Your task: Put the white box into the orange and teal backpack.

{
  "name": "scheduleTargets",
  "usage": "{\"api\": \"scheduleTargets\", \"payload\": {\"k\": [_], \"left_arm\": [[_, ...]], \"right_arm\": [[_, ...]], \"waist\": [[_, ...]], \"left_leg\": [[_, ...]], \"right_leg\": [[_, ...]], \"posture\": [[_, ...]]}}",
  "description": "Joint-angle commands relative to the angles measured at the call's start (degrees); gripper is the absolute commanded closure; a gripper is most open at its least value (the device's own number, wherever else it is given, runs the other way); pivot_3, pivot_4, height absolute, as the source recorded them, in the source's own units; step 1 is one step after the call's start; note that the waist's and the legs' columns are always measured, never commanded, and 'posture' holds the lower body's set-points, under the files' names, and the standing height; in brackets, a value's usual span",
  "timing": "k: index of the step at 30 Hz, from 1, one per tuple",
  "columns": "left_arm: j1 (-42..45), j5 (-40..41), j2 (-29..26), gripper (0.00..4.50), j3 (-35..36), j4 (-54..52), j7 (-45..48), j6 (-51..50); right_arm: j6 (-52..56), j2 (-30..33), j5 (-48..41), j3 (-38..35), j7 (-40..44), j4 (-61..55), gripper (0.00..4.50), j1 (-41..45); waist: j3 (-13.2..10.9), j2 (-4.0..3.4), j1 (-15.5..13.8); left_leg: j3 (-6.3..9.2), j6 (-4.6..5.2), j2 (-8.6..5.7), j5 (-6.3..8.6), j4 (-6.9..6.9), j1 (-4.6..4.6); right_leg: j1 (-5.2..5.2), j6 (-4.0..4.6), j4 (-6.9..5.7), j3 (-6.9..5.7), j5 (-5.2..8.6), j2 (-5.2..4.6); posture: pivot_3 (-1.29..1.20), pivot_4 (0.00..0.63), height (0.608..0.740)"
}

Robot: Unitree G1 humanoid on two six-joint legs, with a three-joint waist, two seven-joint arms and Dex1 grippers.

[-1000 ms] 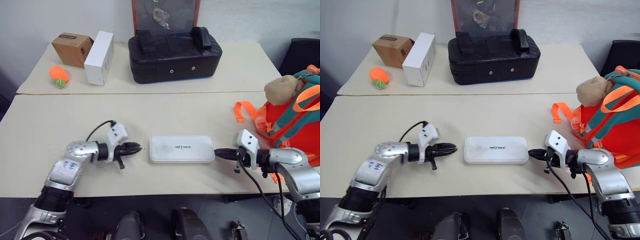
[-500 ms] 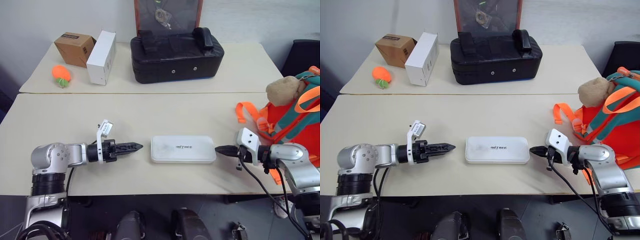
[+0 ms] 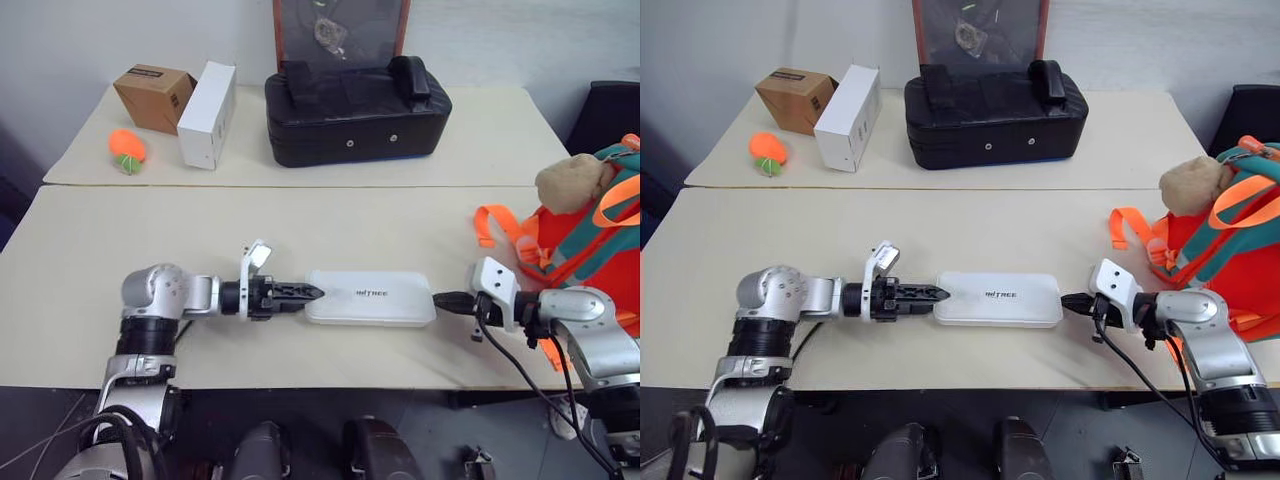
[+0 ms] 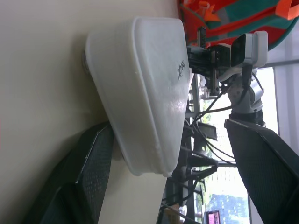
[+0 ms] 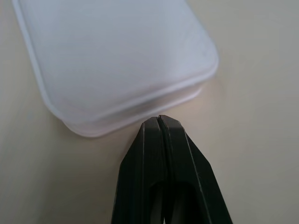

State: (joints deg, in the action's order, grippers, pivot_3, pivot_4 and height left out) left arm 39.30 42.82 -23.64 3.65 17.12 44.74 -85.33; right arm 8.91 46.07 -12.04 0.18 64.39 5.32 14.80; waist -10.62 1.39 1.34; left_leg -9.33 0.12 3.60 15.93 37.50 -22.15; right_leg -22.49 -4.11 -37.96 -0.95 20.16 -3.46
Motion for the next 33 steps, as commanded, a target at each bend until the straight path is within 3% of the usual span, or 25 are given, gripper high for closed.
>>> {"api": "scheduleTargets", "payload": {"k": [1,5,11,16,19,25,33], "left_arm": [[3.5,-2.3,-0.7,0.58,-5.2,4.0,5.2,5.6],[8.6,-4.7,-1.2,0.58,-8.6,10.4,10.0,8.8],[12.1,-8.5,-2.6,0.58,-17.8,13.0,20.1,12.9],[14.1,-10.7,-2.7,0.58,-20.8,15.5,24.7,14.6],[16.2,-11.9,-1.6,1.19,-19.7,18.9,24.9,15.8],[17.5,-10.7,-0.9,2.94,-15.6,21.2,26.3,15.0],[14.7,-7.4,-1.2,2.99,-8.7,15.5,24.8,12.0]], "right_arm": [[0.0,-0.3,-0.7,-0.2,-0.2,-2.7,4.5,-1.0],[-0.1,-0.4,-0.6,-0.1,-0.5,-3.4,4.5,-1.8],[0.4,-1.0,-0.7,0.5,-1.2,-5.7,4.5,-3.6],[0.7,-1.3,-0.6,0.5,-1.5,-6.4,4.5,-4.2],[0.7,-1.4,-0.5,0.6,-1.6,-6.8,4.5,-4.7],[0.8,-1.4,-0.4,0.6,-1.8,-7.5,4.5,-5.6],[2.2,-0.9,-1.8,-2.0,-3.4,-9.9,4.5,-7.5]], "waist": [[0.0,0.0,0.1],[0.0,0.0,0.2],[0.0,0.0,0.3],[0.0,0.01,0.3],[0.0,0.02,0.3],[0.0,0.02,0.4],[0.0,0.02,0.3]], "left_leg": [[0.0,0.0,0.01,0.0,0.0,0.0],[0.0,-0.02,0.02,-0.01,0.03,-0.01],[-0.01,-0.02,0.03,-0.01,-0.03,-0.03],[-0.02,-0.02,0.04,0.0,0.0,-0.03],[-0.02,-0.02,0.06,0.0,0.02,-0.04],[0.0,-0.01,0.06,0.0,0.02,-0.06],[0.02,-0.02,0.08,0.0,0.01,-0.07]], "right_leg": [[0.0,0.0,0.0,-0.01,0.0,0.01],[-0.02,0.0,0.0,-0.02,0.0,0.04],[-0.06,0.0,0.01,-0.01,0.0,0.06],[-0.07,0.0,0.01,0.02,0.0,0.07],[-0.07,0.01,0.01,0.01,0.0,0.07],[-0.08,0.0,0.01,0.0,0.0,0.07],[-0.09,0.0,-0.01,0.0,0.0,0.07]], "posture": [[0.0,0.15,0.74],[0.0,0.15,0.74],[0.0,0.15,0.74],[0.0,0.15,0.74],[0.0,0.15,0.74],[0.0,0.15,0.74],[0.0,0.15,0.74]]}}
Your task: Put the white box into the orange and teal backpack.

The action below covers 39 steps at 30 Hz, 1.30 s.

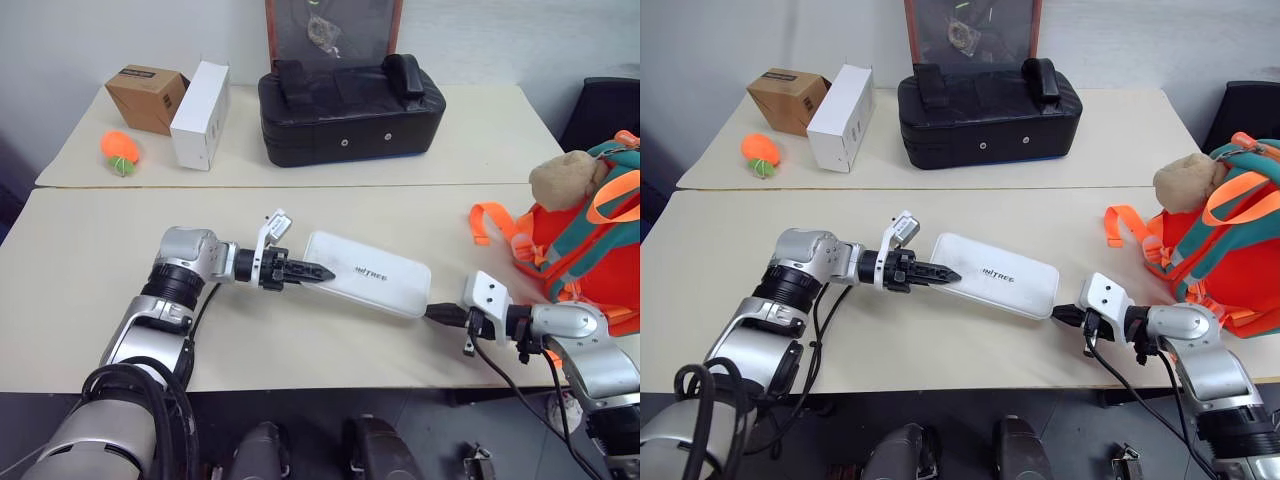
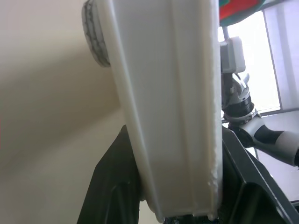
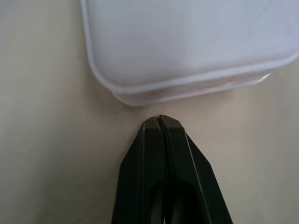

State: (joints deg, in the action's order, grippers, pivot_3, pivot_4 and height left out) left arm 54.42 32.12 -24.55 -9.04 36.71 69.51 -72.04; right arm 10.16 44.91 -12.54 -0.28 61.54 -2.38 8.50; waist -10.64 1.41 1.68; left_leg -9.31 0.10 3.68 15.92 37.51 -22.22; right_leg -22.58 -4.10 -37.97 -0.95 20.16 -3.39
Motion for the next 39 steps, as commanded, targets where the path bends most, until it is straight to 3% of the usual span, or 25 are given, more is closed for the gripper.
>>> {"api": "scheduleTargets", "payload": {"k": [1,3,6,13,17,21,27,36,39], "left_arm": [[-1.5,4.3,-0.5,2.99,5.6,-6.8,-0.7,-2.0],[-3.6,8.1,-1.0,3.0,10.7,-13.7,-2.9,-6.3],[-6.8,11.6,-0.7,3.0,16.1,-23.0,-7.2,-9.8],[-13.2,17.7,5.6,3.0,32.5,-38.8,-22.6,-13.1],[-16.6,21.7,8.4,3.0,37.3,-48.5,-29.1,-14.2],[-18.3,23.9,10.0,3.0,38.1,-52.0,-33.3,-13.6],[-20.2,25.9,10.2,3.0,36.5,-52.4,-35.7,-11.3],[-20.5,27.4,7.2,3.0,34.5,-50.5,-37.0,-8.3],[-20.5,28.2,6.4,3.0,34.7,-50.4,-37.9,-8.0]], "right_arm": [[2.2,0.7,-2.1,-3.2,-1.4,-3.6,4.5,-2.1],[8.7,1.8,-8.2,-9.2,-1.8,-8.4,4.5,-5.6],[15.5,3.1,-14.3,-17.0,-2.0,-14.2,3.92,-11.2],[31.9,1.7,-27.7,-44.1,-9.2,-21.3,1.52,-23.1],[37.9,2.1,-31.3,-53.2,-10.3,-19.6,0.12,-27.8],[37.3,1.8,-30.1,-54.4,-13.8,-17.8,0.05,-27.0],[37.8,1.2,-30.4,-48.4,-23.1,-9.5,0.05,-12.1],[30.8,-6.7,-24.7,-35.9,-34.8,1.5,0.05,8.6],[28.2,-8.6,-24.3,-34.8,-35.0,1.7,0.64,9.9]], "waist": [[0.0,0.0,0.0],[0.0,-0.01,-0.1],[0.0,-0.01,-0.1],[0.0,0.0,-0.5],[0.0,0.0,-0.3],[0.0,0.01,0.0],[0.0,0.01,0.0],[0.0,0.0,0.0],[0.0,0.0,0.0]], "left_leg": [[0.01,0.0,0.0,0.0,0.0,0.0],[0.03,0.0,0.0,0.0,0.0,-0.03],[0.13,0.0,0.0,0.0,-0.04,-0.12],[0.26,0.03,-0.04,-0.02,0.01,-0.07],[0.26,0.02,-0.05,-0.02,-0.14,-0.07],[0.22,-0.03,-0.05,-0.06,-0.19,-0.01],[0.12,-0.06,-0.07,-0.09,-0.18,0.07],[0.09,-0.14,-0.03,-0.13,-0.22,0.03],[0.08,-0.14,-0.02,-0.14,-0.23,0.02]], "right_leg": [[0.0,0.0,0.0,-0.01,0.0,0.0],[-0.01,0.0,-0.01,0.0,0.0,-0.02],[-0.05,0.0,-0.03,-0.02,0.0,-0.03],[0.13,-0.01,0.01,-0.07,0.0,-0.05],[0.12,0.0,0.12,-0.06,0.0,-0.03],[0.13,0.0,0.14,0.0,0.0,0.03],[0.1,-0.03,0.07,0.13,-0.02,0.08],[0.02,-0.02,0.08,0.23,-0.02,0.19],[0.01,-0.03,0.08,0.22,-0.02,0.19]], "posture": [[0.0,0.15,0.74],[0.0,0.15,0.74],[0.0,0.15,0.74],[0.0,0.15,0.74],[0.0,0.15,0.74],[0.0,0.15,0.74],[0.0,0.15,0.74],[0.0,0.15,0.74],[0.0,0.15,0.74]]}}
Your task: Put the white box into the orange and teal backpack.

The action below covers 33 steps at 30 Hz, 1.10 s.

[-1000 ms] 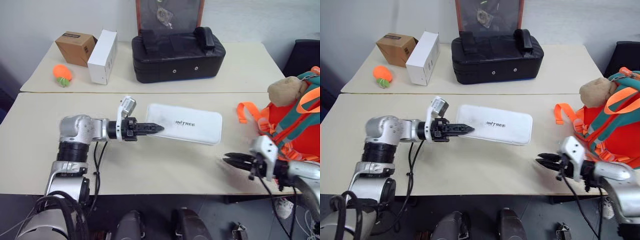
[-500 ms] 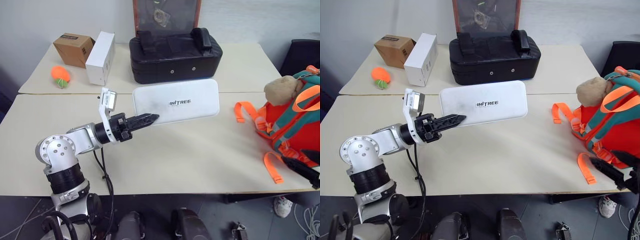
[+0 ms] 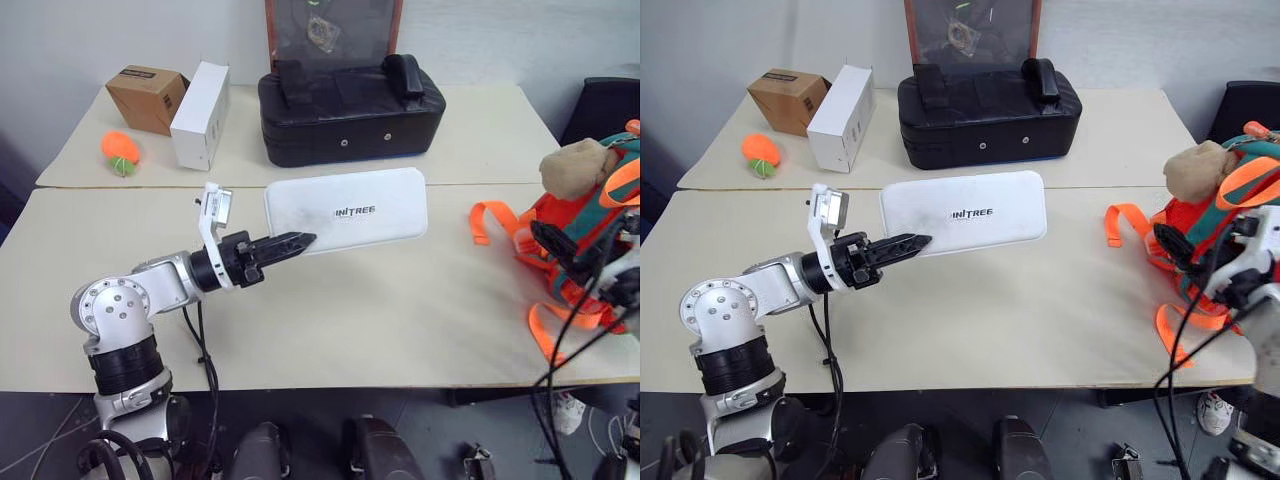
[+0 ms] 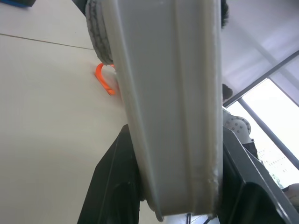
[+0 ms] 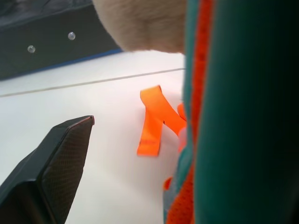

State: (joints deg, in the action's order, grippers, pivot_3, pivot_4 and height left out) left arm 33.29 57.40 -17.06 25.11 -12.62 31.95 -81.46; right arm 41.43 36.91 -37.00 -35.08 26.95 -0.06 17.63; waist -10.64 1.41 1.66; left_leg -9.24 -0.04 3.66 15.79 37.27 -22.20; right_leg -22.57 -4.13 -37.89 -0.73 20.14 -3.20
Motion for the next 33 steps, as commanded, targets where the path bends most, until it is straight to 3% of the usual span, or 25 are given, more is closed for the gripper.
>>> {"api": "scheduleTargets", "payload": {"k": [1,11,22,28,33], "left_arm": [[0.7,3.3,-1.3,3.0,0.8,-1.0,-0.8,1.5],[0.5,4.5,-3.1,3.0,1.6,-0.6,-5.5,4.2],[6.0,1.0,-12.8,3.0,0.0,8.1,-2.1,11.4],[9.8,2.6,-16.2,3.0,1.9,11.0,-0.4,14.1],[10.0,9.2,-19.7,3.0,4.3,7.5,5.9,14.1]], "right_arm": [[-3.8,-0.8,0.2,0.6,0.4,-0.9,0.92,0.7],[-1.9,1.7,-5.8,3.6,9.7,-5.6,4.42,0.8],[11.3,14.9,-22.1,15.4,37.1,-17.1,4.48,4.2],[21.1,22.1,-34.7,16.4,48.5,-18.8,4.48,7.0],[19.9,27.0,-30.7,18.9,56.6,-17.4,4.48,4.6]], "waist": [[0.0,0.0,0.0],[0.0,0.0,0.2],[0.0,0.0,0.2],[-0.1,0.1,-0.1],[-0.2,0.2,-0.1]], "left_leg": [[0.0,0.0,0.01,0.0,-0.02,0.0],[-0.04,0.0,0.03,0.0,-0.07,0.01],[-0.07,-0.04,0.1,-0.01,-0.14,-0.02],[-0.04,0.08,0.04,0.06,-0.11,-0.1],[-0.01,0.09,0.06,0.13,-0.17,-0.15]], "right_leg": [[0.0,0.0,0.01,0.0,0.0,0.01],[-0.01,0.0,0.01,0.01,0.0,0.01],[-0.1,0.0,0.07,0.02,0.0,0.07],[-0.1,0.0,0.14,-0.09,0.0,-0.11],[-0.13,0.01,0.24,-0.19,0.01,-0.14]], "posture": [[0.0,0.15,0.74],[0.0,0.15,0.74],[0.0,0.15,0.74],[0.0,0.15,0.74],[0.0,0.15,0.74]]}}
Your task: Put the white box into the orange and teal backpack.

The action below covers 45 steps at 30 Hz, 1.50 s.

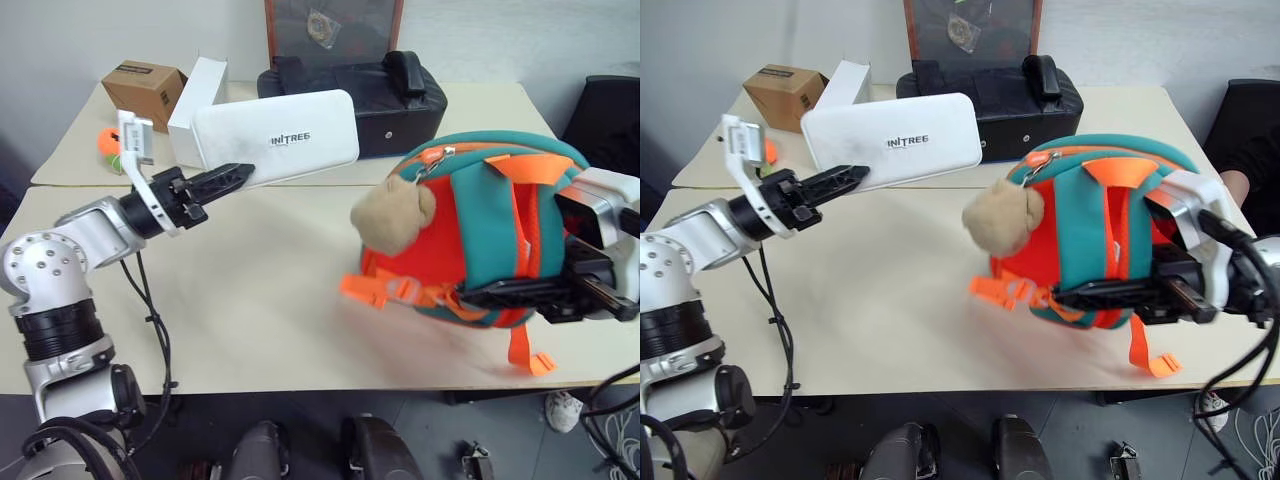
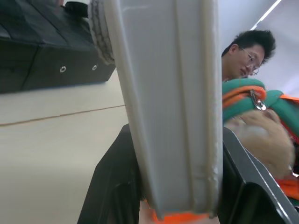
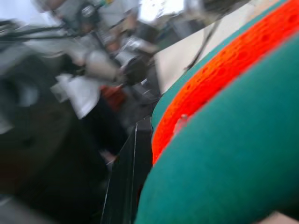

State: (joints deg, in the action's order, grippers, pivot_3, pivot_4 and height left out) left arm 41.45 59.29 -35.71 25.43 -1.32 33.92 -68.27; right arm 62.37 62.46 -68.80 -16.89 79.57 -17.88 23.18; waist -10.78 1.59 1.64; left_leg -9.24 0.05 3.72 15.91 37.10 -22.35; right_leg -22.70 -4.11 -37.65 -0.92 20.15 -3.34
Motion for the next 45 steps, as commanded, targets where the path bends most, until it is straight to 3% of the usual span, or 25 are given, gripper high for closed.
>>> {"api": "scheduleTargets", "payload": {"k": [1,9,12,17,24,27,30,35,45], "left_arm": [[2.4,9.3,-1.1,3.0,4.9,-3.7,3.9,0.5],[-3.8,3.5,-6.8,3.0,-4.7,-12.4,13.1,6.2],[-3.8,-9.2,-6.4,3.0,-12.0,-9.3,12.6,17.0],[-2.9,-13.0,-6.5,3.0,-18.7,-8.0,20.7,21.9],[-3.6,-20.1,-13.6,3.0,-25.1,-7.0,32.6,27.3],[-1.2,-24.4,-14.2,3.0,-29.1,-4.4,36.0,30.6],[3.8,-28.8,-11.2,3.0,-33.0,0.4,37.4,34.2],[11.1,-32.4,-0.6,3.0,-37.2,5.8,35.8,35.7],[15.3,-41.9,18.2,3.0,-44.4,10.5,25.6,38.2]], "right_arm": [[-1.4,1.9,1.9,1.1,5.0,1.1,4.48,-1.6],[-7.5,1.9,11.0,4.1,8.1,6.6,4.48,-5.6],[-7.1,1.0,10.4,3.6,7.7,7.2,4.48,-5.0],[-8.5,1.7,11.8,3.2,9.1,7.5,4.48,-7.7],[-11.5,0.7,14.9,4.2,8.7,10.7,4.48,-7.2],[-12.3,0.3,15.3,4.4,8.9,10.7,4.48,-7.2],[-13.2,-0.1,15.7,4.5,9.3,10.0,4.48,-7.5],[-14.4,-1.6,15.6,4.8,8.4,7.7,4.48,-7.9],[-14.2,-4.3,14.7,4.5,5.5,3.0,4.48,-9.3]], "waist": [[0.0,0.05,-0.1],[0.0,0.07,-0.1],[0.0,0.07,-0.1],[0.0,0.07,-0.4],[0.0,0.07,-0.2],[0.0,0.07,-0.1],[0.0,0.07,-0.3],[0.0,0.07,-1.1],[0.0,0.07,-1.5]], "left_leg": [[0.02,0.01,0.0,0.01,0.02,-0.03],[0.02,0.06,-0.08,0.0,0.13,0.01],[0.03,0.04,-0.08,-0.04,0.12,0.04],[0.06,0.1,-0.09,0.01,0.1,0.03],[0.04,0.16,-0.09,0.08,0.1,-0.03],[0.03,0.16,-0.08,0.07,0.1,-0.02],[0.06,0.18,-0.08,0.04,0.13,-0.02],[0.05,0.27,-0.11,0.07,0.25,-0.08],[0.03,0.25,-0.07,0.07,0.44,-0.16]], "right_leg": [[0.0,0.0,0.02,-0.02,0.0,-0.02],[0.1,-0.01,0.0,-0.03,0.0,-0.09],[0.1,0.0,-0.04,-0.03,0.0,-0.07],[0.15,0.01,0.04,-0.04,-0.01,-0.09],[0.11,0.01,0.14,-0.05,-0.01,-0.1],[0.11,0.01,0.14,-0.05,-0.01,-0.1],[0.13,0.01,0.11,-0.08,-0.01,-0.1],[0.11,-0.01,0.04,-0.07,-0.02,-0.11],[0.01,-0.02,-0.09,-0.03,-0.02,-0.06]], "posture": [[0.0,0.15,0.74],[0.0,0.15,0.74],[0.0,0.15,0.74],[0.0,0.15,0.74],[0.0,0.15,0.74],[0.0,0.15,0.74],[0.0,0.15,0.74],[0.0,0.15,0.74],[0.0,0.15,0.74]]}}
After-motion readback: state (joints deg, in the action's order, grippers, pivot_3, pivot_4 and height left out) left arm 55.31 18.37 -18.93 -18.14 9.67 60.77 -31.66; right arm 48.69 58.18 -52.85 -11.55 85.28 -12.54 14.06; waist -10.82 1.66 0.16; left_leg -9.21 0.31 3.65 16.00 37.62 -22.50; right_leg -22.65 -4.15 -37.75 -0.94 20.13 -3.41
